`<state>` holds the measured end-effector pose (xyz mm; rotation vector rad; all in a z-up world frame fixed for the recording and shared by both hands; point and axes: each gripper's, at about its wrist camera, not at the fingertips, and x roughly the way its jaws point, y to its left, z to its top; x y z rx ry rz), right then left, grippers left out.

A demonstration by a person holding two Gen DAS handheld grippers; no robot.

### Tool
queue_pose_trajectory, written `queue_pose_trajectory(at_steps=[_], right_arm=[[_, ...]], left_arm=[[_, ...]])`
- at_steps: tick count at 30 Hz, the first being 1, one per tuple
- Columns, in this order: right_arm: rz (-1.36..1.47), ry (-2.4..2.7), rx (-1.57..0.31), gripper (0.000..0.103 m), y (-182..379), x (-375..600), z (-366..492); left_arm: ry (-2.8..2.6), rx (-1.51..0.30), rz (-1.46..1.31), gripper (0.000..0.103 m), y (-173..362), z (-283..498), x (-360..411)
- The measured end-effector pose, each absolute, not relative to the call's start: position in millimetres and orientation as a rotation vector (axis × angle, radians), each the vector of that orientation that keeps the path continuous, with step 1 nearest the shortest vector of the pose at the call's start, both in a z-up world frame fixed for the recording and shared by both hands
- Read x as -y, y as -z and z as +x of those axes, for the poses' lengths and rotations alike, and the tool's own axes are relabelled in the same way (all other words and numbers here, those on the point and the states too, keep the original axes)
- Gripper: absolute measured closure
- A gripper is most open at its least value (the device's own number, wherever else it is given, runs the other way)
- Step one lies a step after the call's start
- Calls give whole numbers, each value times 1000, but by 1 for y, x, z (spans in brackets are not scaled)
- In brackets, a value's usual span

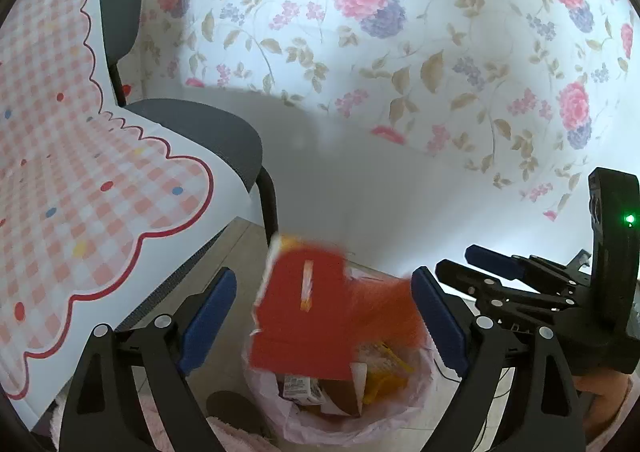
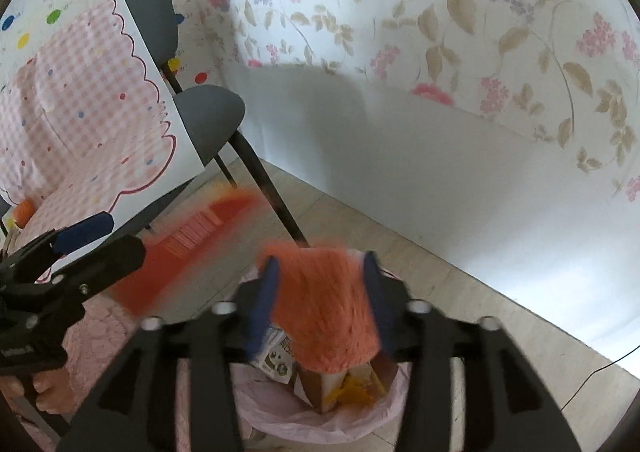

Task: Collect trash

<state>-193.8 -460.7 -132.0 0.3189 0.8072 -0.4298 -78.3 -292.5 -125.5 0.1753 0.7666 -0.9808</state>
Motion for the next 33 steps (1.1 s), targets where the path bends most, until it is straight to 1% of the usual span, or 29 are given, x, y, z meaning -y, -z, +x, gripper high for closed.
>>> queue_pose_trajectory(at_steps=[8,11,12,13,14,16,17,18,19,26,28,33], right_arm=[[303,448,-747,56,104,461,-206],[288,413,-742,50,92,451,-204],[277,392,-742,46,87,444,-203],[270,377,-742,39,83,438,-201],[261,353,-742,36,78,431,-199],[248,315,-743,23,70,419,-194],[241,292,-746,20,65,411,-189],[237,279,-747,11,62,407,-187],[227,259,-753,5,56,399,-182],[152,118,-783,5,35,352,-156],[129,71,-818,5,32,337,-146],[60,23,-784,5,16,307,-135]], left_arm=[[849,-741,177,14,107,-74,263],[784,-730,217,14,98,-76,250],[752,-720,228,13,94,-78,242],[731,-719,231,13,90,-78,236],[708,-718,231,13,86,-78,229],[633,-732,241,13,77,-76,212],[609,-739,245,13,75,-75,206],[575,-749,247,13,72,-73,199],[534,-761,245,13,70,-72,189],[379,-775,160,13,46,-73,126],[355,-779,133,12,41,-76,110],[260,-834,89,11,33,-81,73]])
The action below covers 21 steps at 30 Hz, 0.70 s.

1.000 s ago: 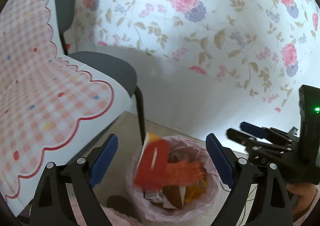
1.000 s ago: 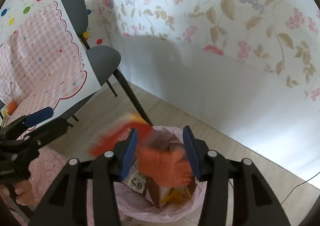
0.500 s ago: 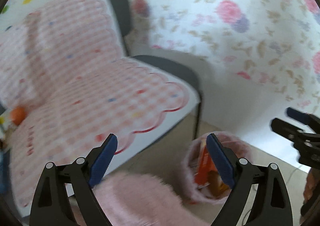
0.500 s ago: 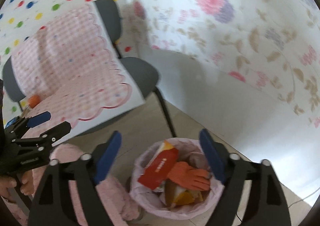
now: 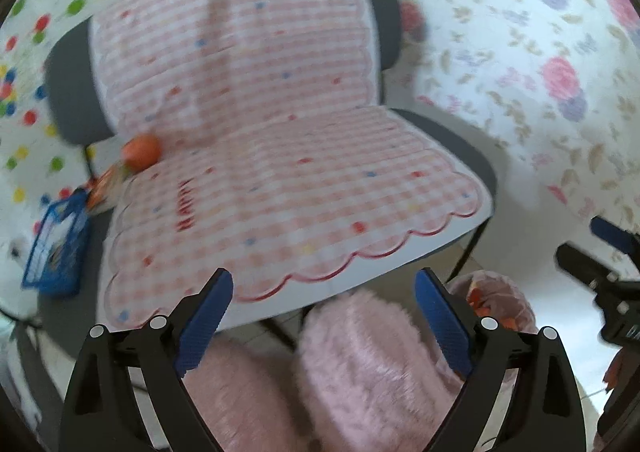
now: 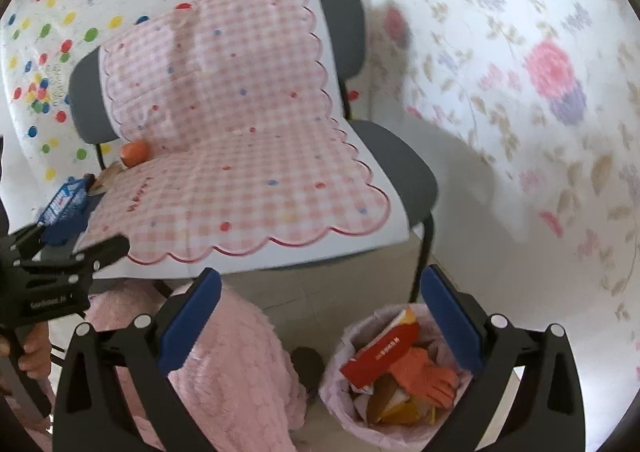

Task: Collect trash

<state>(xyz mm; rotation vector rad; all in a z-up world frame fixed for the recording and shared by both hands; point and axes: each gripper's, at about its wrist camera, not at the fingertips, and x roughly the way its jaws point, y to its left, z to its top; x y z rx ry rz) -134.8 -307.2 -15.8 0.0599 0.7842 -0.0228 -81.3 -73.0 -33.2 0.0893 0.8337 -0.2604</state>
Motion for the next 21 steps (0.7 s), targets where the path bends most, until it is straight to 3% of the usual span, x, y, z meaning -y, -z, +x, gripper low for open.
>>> queue_pose_trajectory(at_steps=[10,21], right_arm=[[17,-61,-760,5,-6,266,-121],[-37,-132,-762,5,-9,231,-107]], left_arm=[[55,-842,65,11,16,-94,2],[-8,-807,55,11,2,-96,-24]])
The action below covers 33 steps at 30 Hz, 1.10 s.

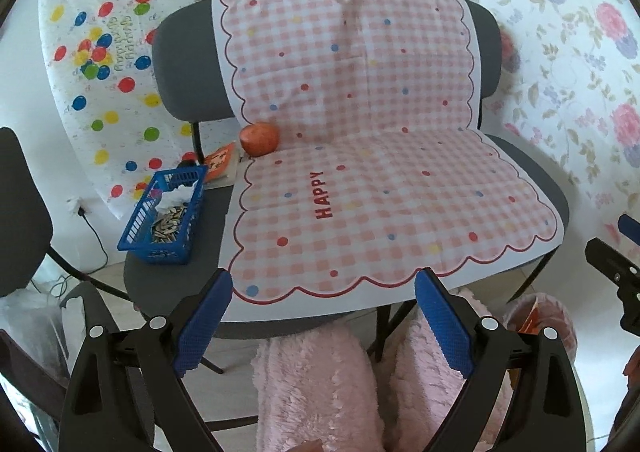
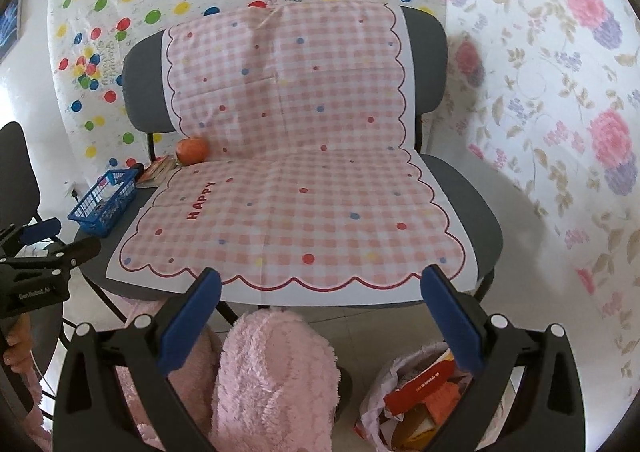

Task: Collect trash

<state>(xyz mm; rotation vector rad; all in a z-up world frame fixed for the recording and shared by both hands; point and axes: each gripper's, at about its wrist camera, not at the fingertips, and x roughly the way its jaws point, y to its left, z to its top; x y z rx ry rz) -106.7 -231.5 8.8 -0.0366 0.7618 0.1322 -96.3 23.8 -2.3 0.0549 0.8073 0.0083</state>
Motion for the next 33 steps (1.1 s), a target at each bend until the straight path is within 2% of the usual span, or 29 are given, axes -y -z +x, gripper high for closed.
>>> queue_pose_trajectory(at_steps=[33], right_arm=[[-26,-136,-807,5,6,234,-86]], left_arm=[[-45,-805,28,11,1,-94,-36]])
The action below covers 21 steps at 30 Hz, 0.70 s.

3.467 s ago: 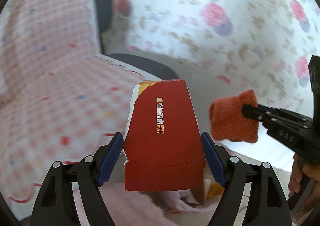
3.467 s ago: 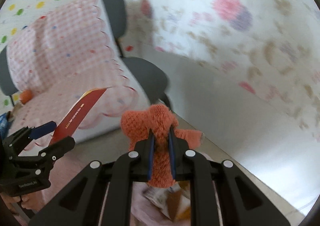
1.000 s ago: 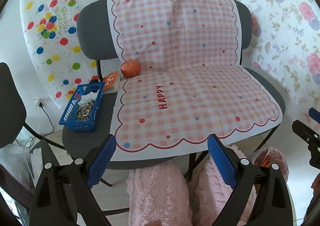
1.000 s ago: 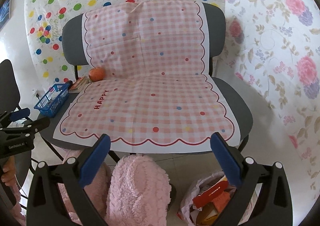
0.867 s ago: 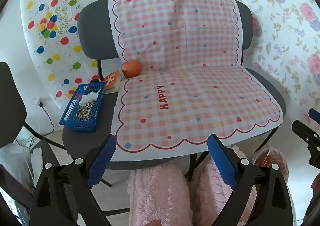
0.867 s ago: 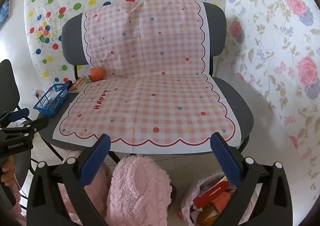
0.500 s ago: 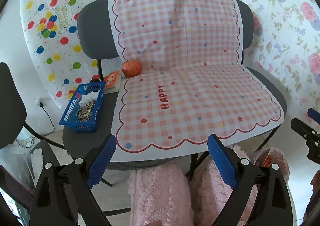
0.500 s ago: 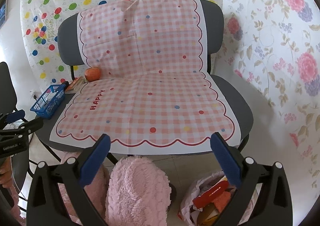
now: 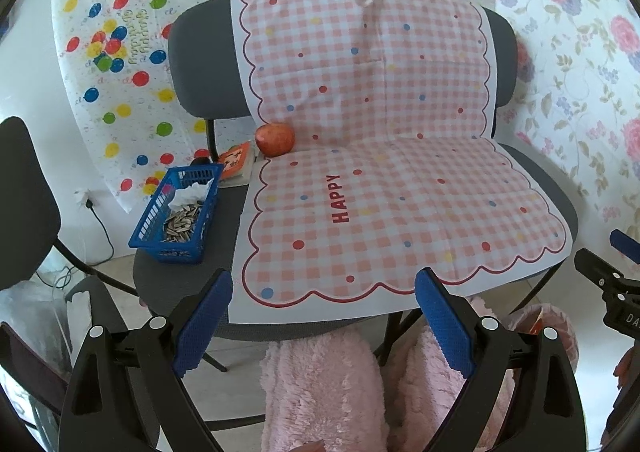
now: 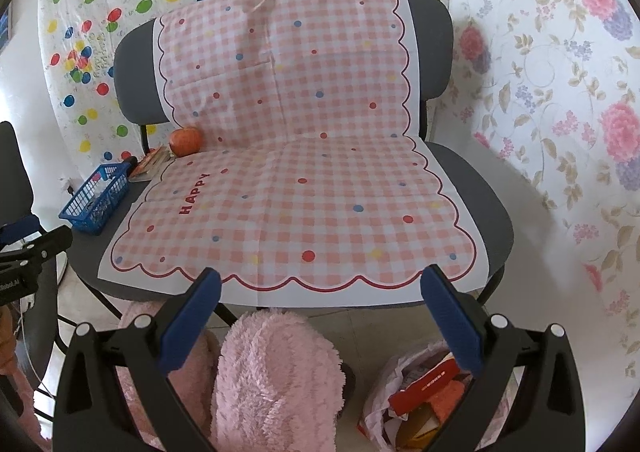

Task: Collect trash

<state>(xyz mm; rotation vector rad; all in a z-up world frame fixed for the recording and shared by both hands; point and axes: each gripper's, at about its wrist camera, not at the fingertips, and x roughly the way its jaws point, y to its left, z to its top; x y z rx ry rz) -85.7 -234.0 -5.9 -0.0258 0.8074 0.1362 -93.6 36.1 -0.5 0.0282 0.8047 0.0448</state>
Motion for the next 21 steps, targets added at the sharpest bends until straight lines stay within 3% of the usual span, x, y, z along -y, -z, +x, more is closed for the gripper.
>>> queue_pose_trajectory(at_steps=[21], right_arm=[[-14,-111,-790,5,7,235,-87]], left_arm=[[-20,-840,27,11,17,-81,-31]])
